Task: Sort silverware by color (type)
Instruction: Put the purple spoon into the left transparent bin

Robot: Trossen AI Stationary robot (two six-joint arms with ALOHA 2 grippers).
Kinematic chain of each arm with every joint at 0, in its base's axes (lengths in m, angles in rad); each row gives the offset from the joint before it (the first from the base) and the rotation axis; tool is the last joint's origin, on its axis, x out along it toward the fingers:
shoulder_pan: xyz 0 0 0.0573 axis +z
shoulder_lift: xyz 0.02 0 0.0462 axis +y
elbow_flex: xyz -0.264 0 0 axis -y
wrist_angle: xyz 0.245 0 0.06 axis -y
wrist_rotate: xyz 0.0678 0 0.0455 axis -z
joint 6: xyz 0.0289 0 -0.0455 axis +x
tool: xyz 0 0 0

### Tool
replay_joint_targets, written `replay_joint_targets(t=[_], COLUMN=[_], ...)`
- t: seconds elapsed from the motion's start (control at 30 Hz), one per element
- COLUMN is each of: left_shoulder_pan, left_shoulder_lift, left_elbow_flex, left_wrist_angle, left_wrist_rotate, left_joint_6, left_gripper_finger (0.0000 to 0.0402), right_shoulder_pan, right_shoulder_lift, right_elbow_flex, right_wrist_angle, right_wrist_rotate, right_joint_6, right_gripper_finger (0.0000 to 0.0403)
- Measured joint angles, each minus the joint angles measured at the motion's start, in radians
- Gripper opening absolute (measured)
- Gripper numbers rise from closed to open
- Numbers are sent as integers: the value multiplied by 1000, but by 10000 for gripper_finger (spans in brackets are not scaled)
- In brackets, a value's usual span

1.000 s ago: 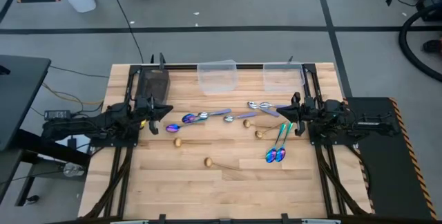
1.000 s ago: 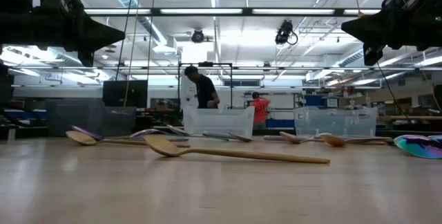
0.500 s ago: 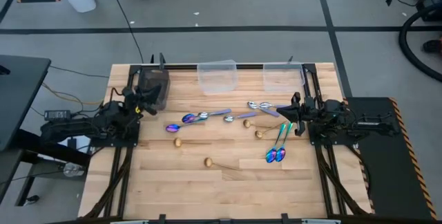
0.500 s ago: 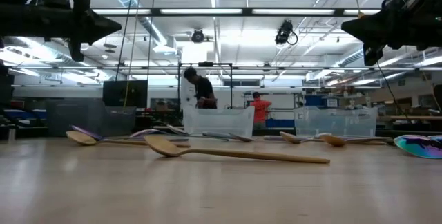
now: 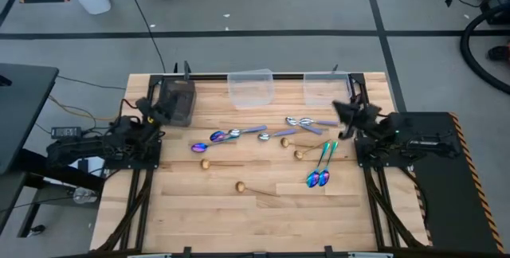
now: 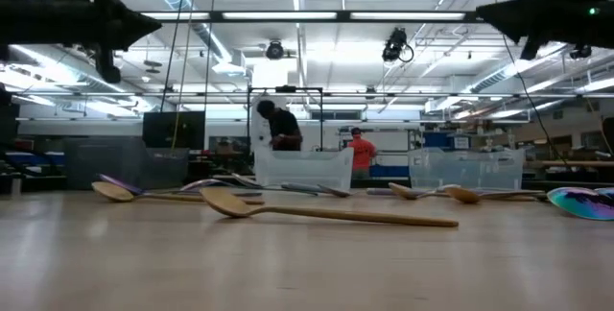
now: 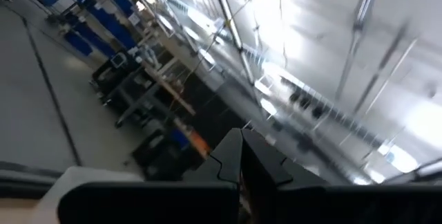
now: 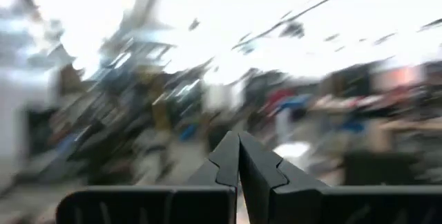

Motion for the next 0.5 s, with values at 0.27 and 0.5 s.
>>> replay_joint_targets(t=[0.27, 0.5], left_shoulder_pan=[6, 6], left_shoulder_lift=[0, 0], left_elbow_flex=[0, 0], left_wrist_angle=[63, 63], left_wrist_rotate=[-8, -9], left_joint_6=[-23, -71], left_gripper_finger=[16, 16], right_shoulder_pan=[-14, -12], right_shoulder_lift=[0, 0], right_elbow_flex=[0, 0], right_wrist_angle=[184, 327], right_wrist_rotate=[153, 61], right_joint_6=[100, 396], right_gripper_finger=[16, 16])
